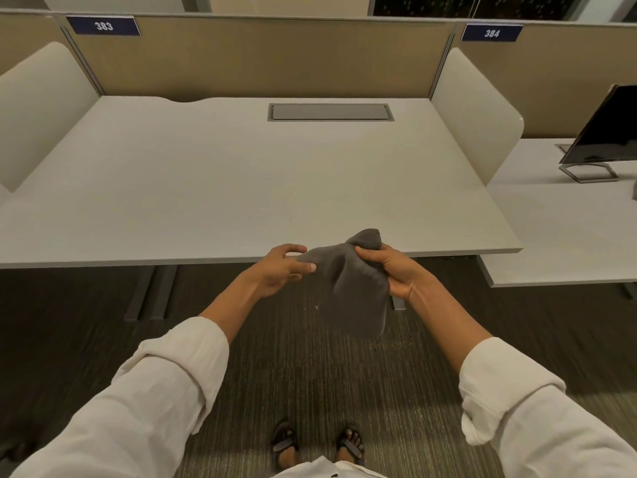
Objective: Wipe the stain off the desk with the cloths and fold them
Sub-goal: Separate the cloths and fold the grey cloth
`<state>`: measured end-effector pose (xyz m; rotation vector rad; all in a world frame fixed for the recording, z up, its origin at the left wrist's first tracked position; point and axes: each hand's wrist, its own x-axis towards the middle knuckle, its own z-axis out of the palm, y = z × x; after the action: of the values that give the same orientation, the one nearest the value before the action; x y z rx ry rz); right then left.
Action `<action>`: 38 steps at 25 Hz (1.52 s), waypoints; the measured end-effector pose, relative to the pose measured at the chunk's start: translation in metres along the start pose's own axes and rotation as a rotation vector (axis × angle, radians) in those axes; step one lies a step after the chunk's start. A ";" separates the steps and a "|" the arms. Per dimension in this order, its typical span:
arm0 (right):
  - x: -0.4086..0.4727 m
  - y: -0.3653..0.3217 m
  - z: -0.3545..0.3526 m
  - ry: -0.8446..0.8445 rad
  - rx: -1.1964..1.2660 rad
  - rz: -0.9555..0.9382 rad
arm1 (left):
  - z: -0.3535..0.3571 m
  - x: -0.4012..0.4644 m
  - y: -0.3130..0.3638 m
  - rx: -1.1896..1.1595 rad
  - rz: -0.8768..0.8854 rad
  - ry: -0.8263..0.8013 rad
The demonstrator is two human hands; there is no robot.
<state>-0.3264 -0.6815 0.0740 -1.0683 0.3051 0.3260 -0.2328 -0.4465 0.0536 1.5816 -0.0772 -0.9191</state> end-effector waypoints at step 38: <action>0.045 0.044 -0.019 0.001 -1.023 -0.045 | -0.052 -0.016 -0.029 0.424 -0.068 0.133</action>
<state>-0.3045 -0.6743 0.0122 -2.0760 0.0972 0.4538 -0.2265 -0.3885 0.0335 2.0453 -0.1311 -0.8855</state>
